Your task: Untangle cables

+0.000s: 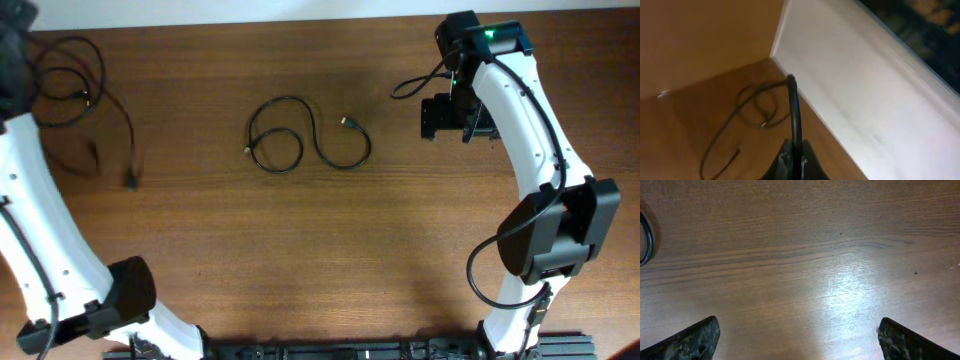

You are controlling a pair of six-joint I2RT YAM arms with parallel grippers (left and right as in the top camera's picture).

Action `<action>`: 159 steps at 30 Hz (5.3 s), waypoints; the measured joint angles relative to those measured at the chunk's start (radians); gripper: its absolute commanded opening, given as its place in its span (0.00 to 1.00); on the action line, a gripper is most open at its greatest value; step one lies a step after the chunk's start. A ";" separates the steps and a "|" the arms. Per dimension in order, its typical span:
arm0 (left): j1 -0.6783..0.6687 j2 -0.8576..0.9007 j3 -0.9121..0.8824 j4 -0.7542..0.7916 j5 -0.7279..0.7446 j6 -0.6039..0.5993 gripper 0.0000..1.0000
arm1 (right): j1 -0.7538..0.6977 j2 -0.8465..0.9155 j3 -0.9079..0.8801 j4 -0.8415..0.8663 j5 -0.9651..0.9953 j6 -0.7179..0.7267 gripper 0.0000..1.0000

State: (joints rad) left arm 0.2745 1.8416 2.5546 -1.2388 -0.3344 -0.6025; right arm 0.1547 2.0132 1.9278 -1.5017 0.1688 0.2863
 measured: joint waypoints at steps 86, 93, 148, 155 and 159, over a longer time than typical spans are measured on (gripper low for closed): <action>0.023 0.002 -1.189 0.578 0.360 0.409 0.74 | 0.000 0.000 0.000 0.000 0.000 -0.002 0.99; 0.022 0.012 -1.302 0.676 0.344 0.436 0.60 | 0.000 0.000 0.000 0.000 0.000 -0.002 0.99; 0.135 -0.338 -1.207 0.805 0.764 0.260 0.00 | 0.000 0.000 0.000 0.002 0.003 -0.001 0.98; 0.171 -0.325 -1.204 0.753 1.098 0.397 0.00 | 0.000 0.000 0.000 -0.001 0.003 -0.002 0.99; 0.171 -0.256 -1.216 0.723 1.204 0.526 0.00 | 0.000 0.000 0.000 0.000 0.003 -0.002 0.98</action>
State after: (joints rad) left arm 0.4458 1.5860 1.3388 -0.5163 0.8692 -0.0761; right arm 0.1547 2.0132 1.9274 -1.5017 0.1722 0.2844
